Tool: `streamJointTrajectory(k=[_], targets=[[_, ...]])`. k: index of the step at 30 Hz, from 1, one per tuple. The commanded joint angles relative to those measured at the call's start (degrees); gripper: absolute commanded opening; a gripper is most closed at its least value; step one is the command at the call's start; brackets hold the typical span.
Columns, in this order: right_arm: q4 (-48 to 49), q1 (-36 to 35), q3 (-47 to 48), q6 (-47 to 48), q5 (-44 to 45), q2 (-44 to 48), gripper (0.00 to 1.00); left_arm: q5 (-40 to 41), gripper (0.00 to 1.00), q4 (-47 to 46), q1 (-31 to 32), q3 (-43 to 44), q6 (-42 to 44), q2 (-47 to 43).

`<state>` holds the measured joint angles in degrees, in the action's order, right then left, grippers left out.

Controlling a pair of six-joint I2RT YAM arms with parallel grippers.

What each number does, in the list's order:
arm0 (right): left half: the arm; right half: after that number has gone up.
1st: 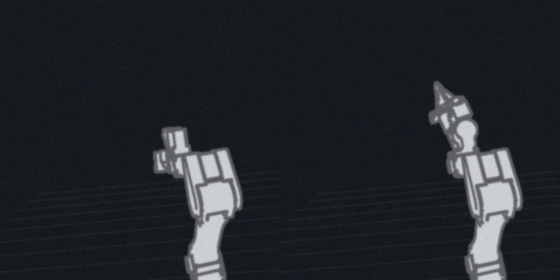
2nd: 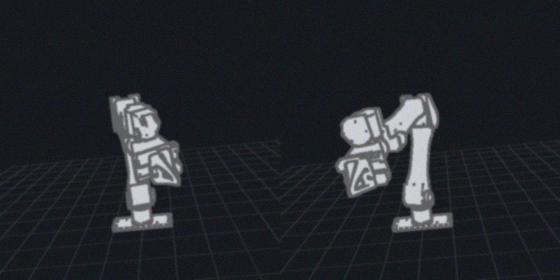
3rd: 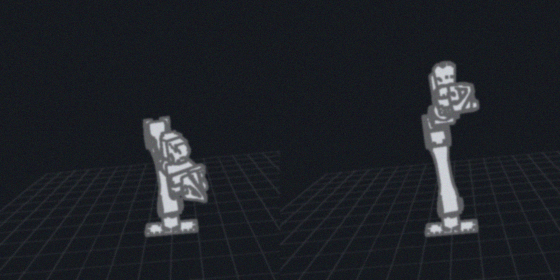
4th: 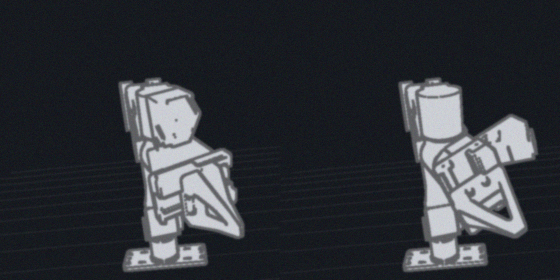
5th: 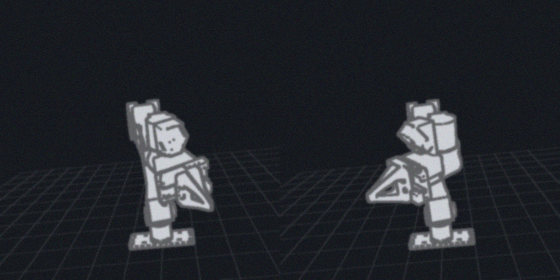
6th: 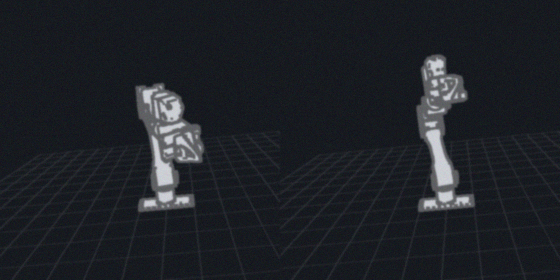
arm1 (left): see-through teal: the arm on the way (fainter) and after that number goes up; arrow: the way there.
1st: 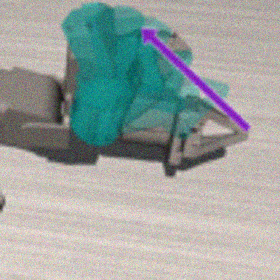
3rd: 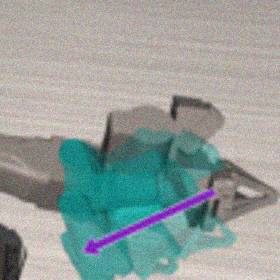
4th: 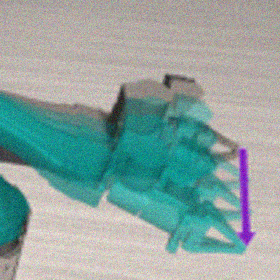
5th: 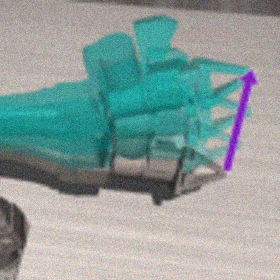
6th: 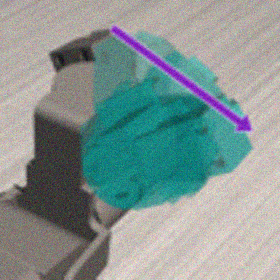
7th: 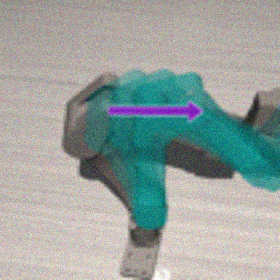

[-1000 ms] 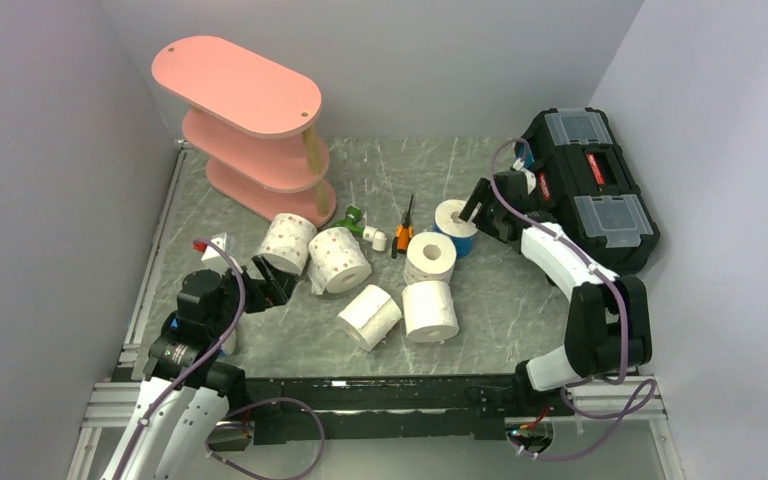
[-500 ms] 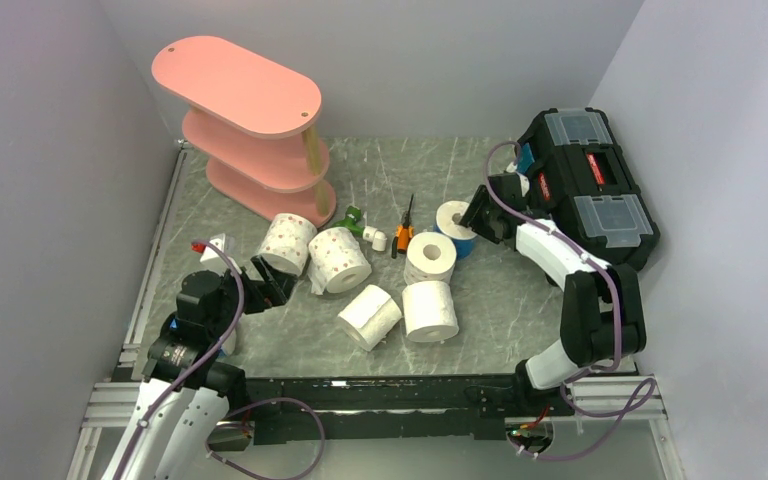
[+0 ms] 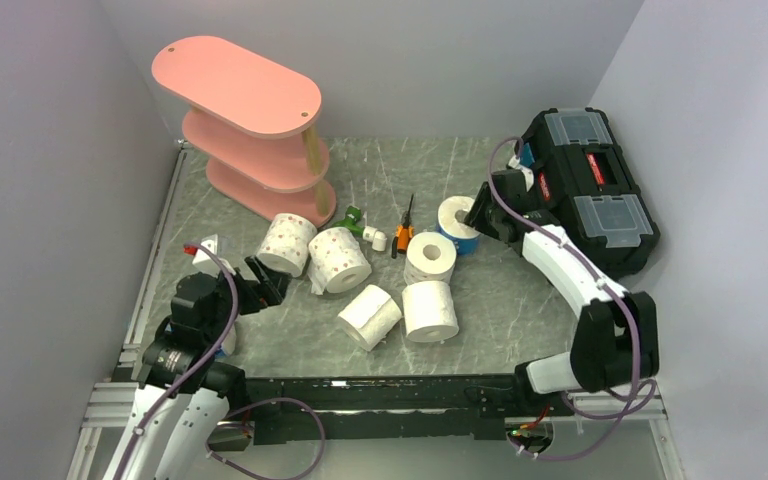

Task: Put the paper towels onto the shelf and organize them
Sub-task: Pick up the paper towel from the center of the board.

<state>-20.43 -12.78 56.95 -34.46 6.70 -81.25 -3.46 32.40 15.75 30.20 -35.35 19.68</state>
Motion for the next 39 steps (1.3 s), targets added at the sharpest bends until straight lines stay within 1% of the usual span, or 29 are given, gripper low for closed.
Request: streamJointTrajectory(k=[1,3,6,8,12,14,17,20,25,31,34,39], targets=[[1.4,-3.91,5.35,0.88,4.61,6.9,0.34,3.28,0.99,0.67,0.14,3.98,0.09,-0.63],[0.9,-5.98,6.86,1.54,6.3,8.26,0.35,6.51,0.99,1.7,0.11,4.86,-0.02,-0.53],[0.21,-8.7,9.13,2.74,7.91,9.31,0.35,8.99,0.99,2.73,0.13,5.77,-0.15,-0.52],[0.73,-10.12,9.98,3.48,8.13,10.05,0.35,9.73,0.99,2.86,0.12,6.13,-0.04,-0.65],[4.98,-12.21,11.06,5.36,7.91,10.66,0.35,9.82,0.99,2.64,0.16,6.13,-0.32,-0.69],[5.96,-12.34,13.62,5.81,6.52,8.48,0.35,9.51,0.99,2.03,0.15,5.66,-0.66,-0.63],[5.21,-12.65,19.62,6.9,4.78,0.68,0.35,8.74,0.99,1.2,0.13,5.08,-1.3,-0.21],[5.37,-13.24,23.27,7.14,3.04,-4.21,0.34,8.15,0.99,1.0,0.12,5.16,-1.84,0.33],[8.21,-17.92,22.35,10.48,0.55,-3.38,0.34,8.25,0.99,1.17,0.16,6.96,-0.8,0.14],[6.8,-26.16,19.8,13.82,-3.66,2.76,0.35,10.04,0.99,4.27,0.16,10.23,-0.4,0.43],[6.58,-30.69,17.42,13.37,-6.31,5.22,0.35,14.87,0.99,8.81,0.16,12.36,-2.16,0.25],[6.59,-39.7,15.93,12.1,-6.44,5.06,0.36,24.28,0.99,15.58,0.12,15.06,-5.86,-1.95]])
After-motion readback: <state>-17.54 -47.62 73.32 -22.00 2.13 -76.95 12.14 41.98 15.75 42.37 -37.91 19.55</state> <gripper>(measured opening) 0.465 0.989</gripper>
